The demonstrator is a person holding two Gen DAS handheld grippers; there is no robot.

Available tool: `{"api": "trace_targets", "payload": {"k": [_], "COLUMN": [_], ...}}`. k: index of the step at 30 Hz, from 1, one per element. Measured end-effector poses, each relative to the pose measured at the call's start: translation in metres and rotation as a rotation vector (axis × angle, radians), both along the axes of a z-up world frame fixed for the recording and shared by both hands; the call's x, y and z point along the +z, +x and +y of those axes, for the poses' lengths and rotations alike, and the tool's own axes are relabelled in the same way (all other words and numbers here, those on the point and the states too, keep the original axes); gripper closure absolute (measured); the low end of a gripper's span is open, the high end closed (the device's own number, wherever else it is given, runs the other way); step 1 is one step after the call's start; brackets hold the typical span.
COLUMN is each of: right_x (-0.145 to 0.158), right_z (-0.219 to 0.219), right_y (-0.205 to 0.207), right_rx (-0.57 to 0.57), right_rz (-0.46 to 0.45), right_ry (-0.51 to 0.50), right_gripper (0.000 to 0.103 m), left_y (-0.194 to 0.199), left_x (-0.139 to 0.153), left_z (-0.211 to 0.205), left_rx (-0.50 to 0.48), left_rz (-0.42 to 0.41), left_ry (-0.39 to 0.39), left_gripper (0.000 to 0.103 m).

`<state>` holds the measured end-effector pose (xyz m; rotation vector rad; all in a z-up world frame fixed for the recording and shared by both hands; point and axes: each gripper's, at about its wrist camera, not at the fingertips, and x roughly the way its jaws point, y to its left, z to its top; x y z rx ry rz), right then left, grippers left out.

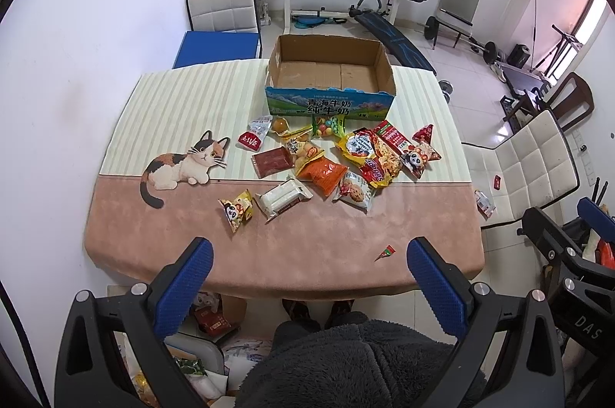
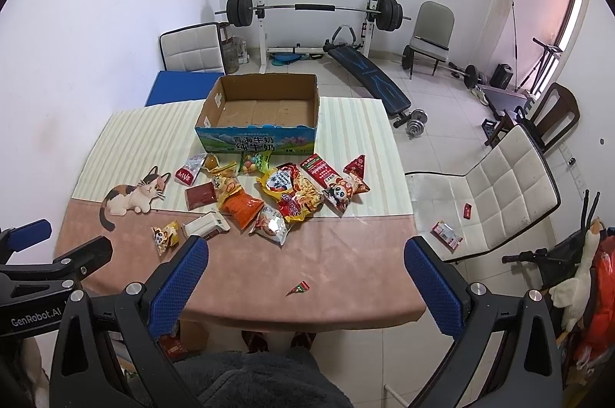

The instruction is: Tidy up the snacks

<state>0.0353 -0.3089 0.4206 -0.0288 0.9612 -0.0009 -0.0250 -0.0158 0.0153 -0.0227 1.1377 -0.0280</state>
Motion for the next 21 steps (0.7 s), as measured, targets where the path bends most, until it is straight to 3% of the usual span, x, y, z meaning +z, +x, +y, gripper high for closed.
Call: {"api": "trace_targets", "payload": {"k": [21], "right_x": [0.0012], "right_z": [0.0049], "right_y": [-0.0003], "right_rx": [0.001], "right_rz": [-0.008], "right_ry": [0.002], "right_gripper": [0.000], "left_y": [-0.0042], "left_x": [0.0041], "left_z": [0.0042], "left_rx": [0.006], "left_rz": [-0.009], "left_ry": [-0.008], "left_gripper": [0.000]}}
